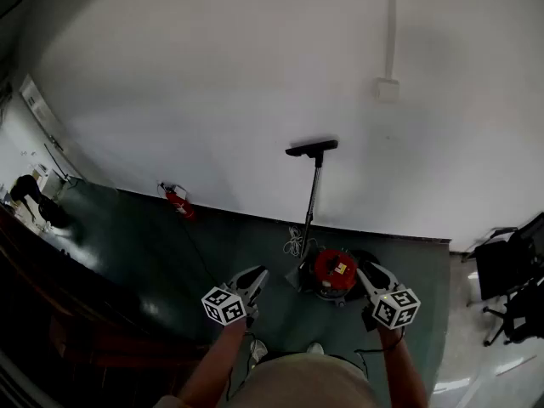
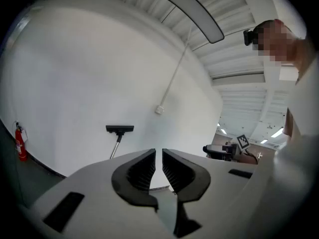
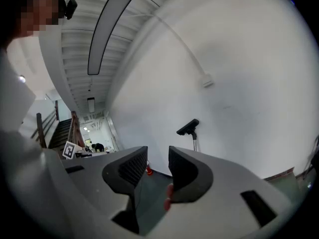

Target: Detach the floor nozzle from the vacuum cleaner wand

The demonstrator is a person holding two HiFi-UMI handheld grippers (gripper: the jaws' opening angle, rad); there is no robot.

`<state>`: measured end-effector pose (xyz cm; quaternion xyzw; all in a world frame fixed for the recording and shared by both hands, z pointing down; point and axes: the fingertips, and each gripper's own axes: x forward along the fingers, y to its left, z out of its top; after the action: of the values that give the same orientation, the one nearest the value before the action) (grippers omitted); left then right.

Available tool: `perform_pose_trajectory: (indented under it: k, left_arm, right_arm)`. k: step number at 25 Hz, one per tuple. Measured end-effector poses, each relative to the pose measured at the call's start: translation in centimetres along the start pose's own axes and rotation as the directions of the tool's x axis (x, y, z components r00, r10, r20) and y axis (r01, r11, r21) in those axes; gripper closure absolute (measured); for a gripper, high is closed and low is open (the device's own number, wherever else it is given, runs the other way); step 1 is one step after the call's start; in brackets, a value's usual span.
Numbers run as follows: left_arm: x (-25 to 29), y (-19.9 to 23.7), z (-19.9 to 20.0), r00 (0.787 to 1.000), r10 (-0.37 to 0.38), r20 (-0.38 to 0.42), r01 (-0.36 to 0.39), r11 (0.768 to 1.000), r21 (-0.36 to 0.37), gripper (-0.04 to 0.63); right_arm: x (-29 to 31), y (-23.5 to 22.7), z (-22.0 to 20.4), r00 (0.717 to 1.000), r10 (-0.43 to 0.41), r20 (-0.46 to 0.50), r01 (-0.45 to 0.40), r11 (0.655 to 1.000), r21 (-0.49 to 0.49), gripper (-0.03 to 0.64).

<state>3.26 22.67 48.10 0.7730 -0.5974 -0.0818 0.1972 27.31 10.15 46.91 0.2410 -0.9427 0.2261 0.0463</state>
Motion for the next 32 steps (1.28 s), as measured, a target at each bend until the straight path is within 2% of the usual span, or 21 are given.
perform_pose_trajectory:
  k: [11, 19, 25, 32]
  left_arm:
    - [-1.1, -2.1, 0.4, 1.000, -0.021, 0.022, 0.019, 0.998, 0.064, 0.566]
    - [-2.1, -3.2, -1.5, 1.000, -0.016, 0.019, 0.015, 0.999, 0.052, 0.566]
    - [-3.0, -3.6, -1.9, 0.999, -0.041, 0.010, 0.040, 0.998, 0.052, 0.566]
    - [-4.6, -0.8, -2.2, 0.999, -0.046, -0.017, 0.047, 0.998, 0.032, 0.566]
  right_arm:
    - [-1.9, 0.3, -1.3, 1.000, -0.010, -0.007, 0.010, 1.000, 0.017, 0.479]
    - [-3.0, 2.4, -2.8, 0.997, 0.063, -0.050, -0.062, 0.998, 0.023, 0.477]
    - [-3.2, 2.7, -4.2, 0.996, 0.052, -0.067, -0.050, 0.998, 0.033, 0.477]
    - [-1.8, 3.3, -5.3, 0.998, 0.020, -0.058, -0.017, 0.998, 0.055, 0.477]
